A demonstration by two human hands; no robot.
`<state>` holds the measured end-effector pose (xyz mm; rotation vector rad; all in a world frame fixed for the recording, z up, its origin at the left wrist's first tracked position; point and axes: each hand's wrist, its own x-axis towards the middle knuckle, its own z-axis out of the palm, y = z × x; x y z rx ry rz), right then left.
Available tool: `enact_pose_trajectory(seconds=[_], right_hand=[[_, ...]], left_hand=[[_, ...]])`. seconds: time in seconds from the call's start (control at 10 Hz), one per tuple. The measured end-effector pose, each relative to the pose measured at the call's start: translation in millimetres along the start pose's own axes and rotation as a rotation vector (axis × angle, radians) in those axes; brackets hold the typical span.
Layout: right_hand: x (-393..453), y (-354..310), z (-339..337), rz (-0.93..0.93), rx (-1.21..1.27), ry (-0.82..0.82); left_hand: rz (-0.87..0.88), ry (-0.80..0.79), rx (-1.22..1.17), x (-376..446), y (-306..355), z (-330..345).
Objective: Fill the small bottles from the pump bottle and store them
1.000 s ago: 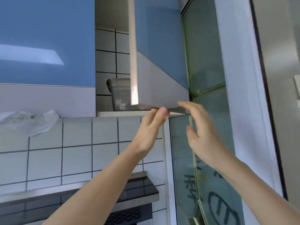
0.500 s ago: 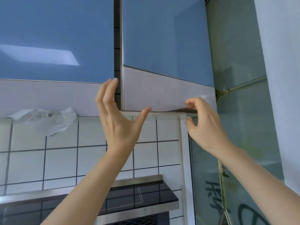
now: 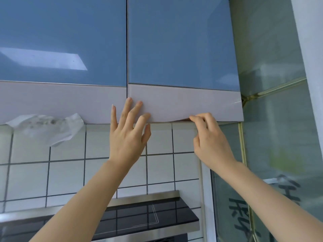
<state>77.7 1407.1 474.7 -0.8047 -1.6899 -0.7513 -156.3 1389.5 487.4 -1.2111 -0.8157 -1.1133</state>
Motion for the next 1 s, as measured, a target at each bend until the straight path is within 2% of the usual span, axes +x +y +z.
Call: enact_pose_trajectory(seconds=[0.5,0.8,0.9,1.0], right_hand=[[4.1,7.0,25.8,-0.012,-0.013,0.010],[-0.2,1.0,-0.3,-0.025,-0.043,-0.138],[-2.6,-2.9,-10.1,-0.010,-0.023,-0.198],[-9.9,-11.8,-29.2,0.078,0.115,-0.246]], left_hand=[[0.038,-0.209,0.107,-11.0,-10.6,9.2],[0.050,-0.490,0.180,1.4,-5.0,-20.3],[-0.007,-0.638,0.162,12.1,-1.8,-33.5],[-0.113,-0.711,0.077,17.1,6.5,-50.9]])
